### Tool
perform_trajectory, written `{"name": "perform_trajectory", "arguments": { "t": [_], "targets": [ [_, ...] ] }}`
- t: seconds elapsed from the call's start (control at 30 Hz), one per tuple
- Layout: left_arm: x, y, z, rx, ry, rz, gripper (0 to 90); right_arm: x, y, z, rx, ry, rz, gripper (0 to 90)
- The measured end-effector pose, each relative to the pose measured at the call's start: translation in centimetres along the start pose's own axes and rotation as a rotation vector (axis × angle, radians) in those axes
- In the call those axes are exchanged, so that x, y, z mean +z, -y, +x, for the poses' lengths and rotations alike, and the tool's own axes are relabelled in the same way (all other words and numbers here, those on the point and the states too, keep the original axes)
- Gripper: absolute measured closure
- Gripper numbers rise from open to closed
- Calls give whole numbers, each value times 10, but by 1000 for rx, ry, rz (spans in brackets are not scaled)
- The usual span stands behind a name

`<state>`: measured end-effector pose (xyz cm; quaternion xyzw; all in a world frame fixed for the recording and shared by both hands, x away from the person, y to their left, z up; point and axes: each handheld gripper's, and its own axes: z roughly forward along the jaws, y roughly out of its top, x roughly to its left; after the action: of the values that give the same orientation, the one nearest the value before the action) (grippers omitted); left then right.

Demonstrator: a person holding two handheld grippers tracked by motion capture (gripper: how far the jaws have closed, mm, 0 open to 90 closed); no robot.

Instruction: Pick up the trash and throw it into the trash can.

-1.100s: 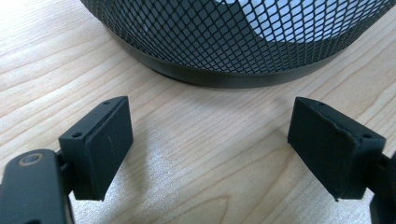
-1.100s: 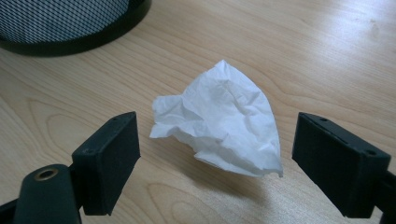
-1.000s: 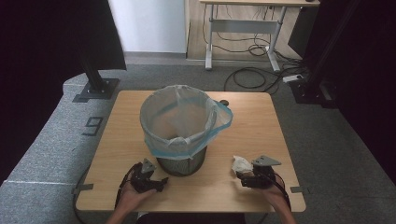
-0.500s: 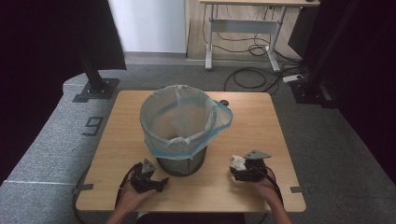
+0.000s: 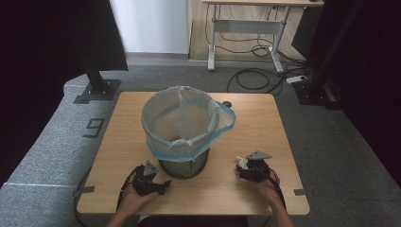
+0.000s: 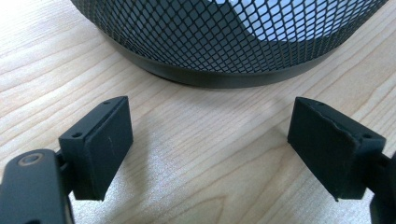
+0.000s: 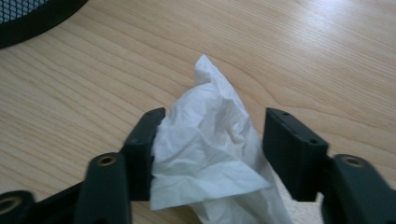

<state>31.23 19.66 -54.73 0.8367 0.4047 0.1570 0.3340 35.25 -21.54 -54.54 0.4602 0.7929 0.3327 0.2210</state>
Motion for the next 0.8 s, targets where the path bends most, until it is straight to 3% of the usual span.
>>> {"name": "perform_trajectory", "arguments": {
  "t": [0.1, 0.23, 0.53, 0.8],
  "targets": [
    [0, 0, 0, 2, 2, 0, 137, -1, 2, -3, 5, -9, -3, 495],
    [0, 0, 0, 3, 1, 0, 137, -2, 2, -4, -12, -12, 5, 679],
    [-1, 1, -1, 3, 4, 0, 137, -9, 2, -7, -1, -72, 3, 775],
    [-1, 1, -1, 3, 4, 0, 137, -33, 0, -10, 30, -104, -80, 787]
  ]
}}
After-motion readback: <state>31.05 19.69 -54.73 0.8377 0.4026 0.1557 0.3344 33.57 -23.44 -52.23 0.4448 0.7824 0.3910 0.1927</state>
